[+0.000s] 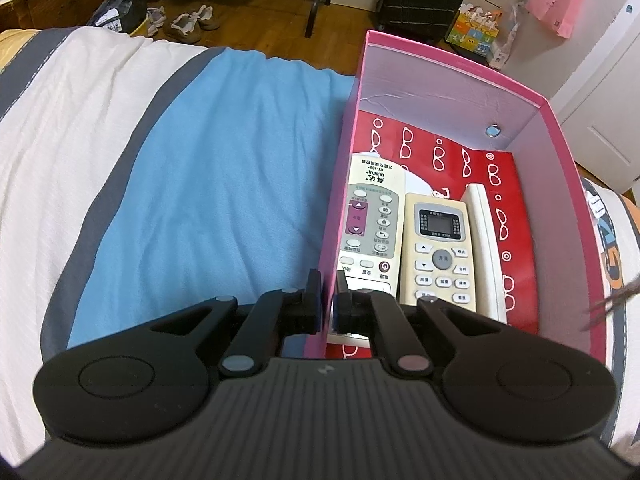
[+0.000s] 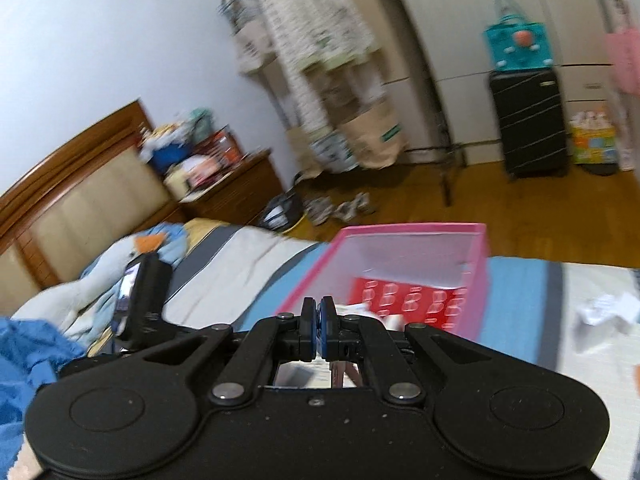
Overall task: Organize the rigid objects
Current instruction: 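Carry the keys with the right gripper into the pink box, then open the right gripper to drop the keys onto the grey remote, then return the right gripper to the pile and grasp the large white charger, then carry the large white charger with the right gripper into the pink box, then open the right gripper to release the charger beside the power bank, then move the right gripper to the small white cube charger and grasp it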
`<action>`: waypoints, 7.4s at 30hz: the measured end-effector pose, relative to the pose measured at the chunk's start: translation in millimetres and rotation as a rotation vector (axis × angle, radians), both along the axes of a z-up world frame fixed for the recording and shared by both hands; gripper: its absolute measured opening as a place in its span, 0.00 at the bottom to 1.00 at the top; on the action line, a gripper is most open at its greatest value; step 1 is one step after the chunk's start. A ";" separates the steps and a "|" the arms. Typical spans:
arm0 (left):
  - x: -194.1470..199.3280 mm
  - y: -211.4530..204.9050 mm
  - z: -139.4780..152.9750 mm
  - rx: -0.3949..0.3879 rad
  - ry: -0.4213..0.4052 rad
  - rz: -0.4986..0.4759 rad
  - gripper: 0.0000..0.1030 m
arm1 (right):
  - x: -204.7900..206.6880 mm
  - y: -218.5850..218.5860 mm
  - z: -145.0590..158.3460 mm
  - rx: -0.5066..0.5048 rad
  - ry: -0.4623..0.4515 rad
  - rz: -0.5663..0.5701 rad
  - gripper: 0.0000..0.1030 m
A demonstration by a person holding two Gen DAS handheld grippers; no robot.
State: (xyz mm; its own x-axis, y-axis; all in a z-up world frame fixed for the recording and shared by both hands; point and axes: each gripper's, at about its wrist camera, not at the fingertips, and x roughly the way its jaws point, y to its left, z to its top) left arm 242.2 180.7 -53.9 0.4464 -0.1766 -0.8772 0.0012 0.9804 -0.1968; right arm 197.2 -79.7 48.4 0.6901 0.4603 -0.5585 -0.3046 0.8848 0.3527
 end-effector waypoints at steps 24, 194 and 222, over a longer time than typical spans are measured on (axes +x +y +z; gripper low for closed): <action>1.9 5.6 -1.3 -0.039 0.001 -0.008 0.06 | 45.9 36.0 -35.2 -0.186 0.080 -0.054 0.44; 4.9 -5.4 -4.5 0.060 0.007 -0.012 0.11 | 86.3 -227.7 -152.7 -0.031 0.275 -0.690 0.69; 5.9 -5.8 -4.8 0.059 0.010 -0.014 0.12 | 61.0 -185.2 -134.1 -0.249 0.457 -0.478 0.57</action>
State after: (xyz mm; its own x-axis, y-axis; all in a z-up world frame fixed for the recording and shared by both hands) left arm 248.1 174.9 -58.7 0.4356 -0.1307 -0.8906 0.0138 0.9903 -0.1386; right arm 258.1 -264.9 -85.7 0.4560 -0.0136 -0.8899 0.2676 0.9557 0.1226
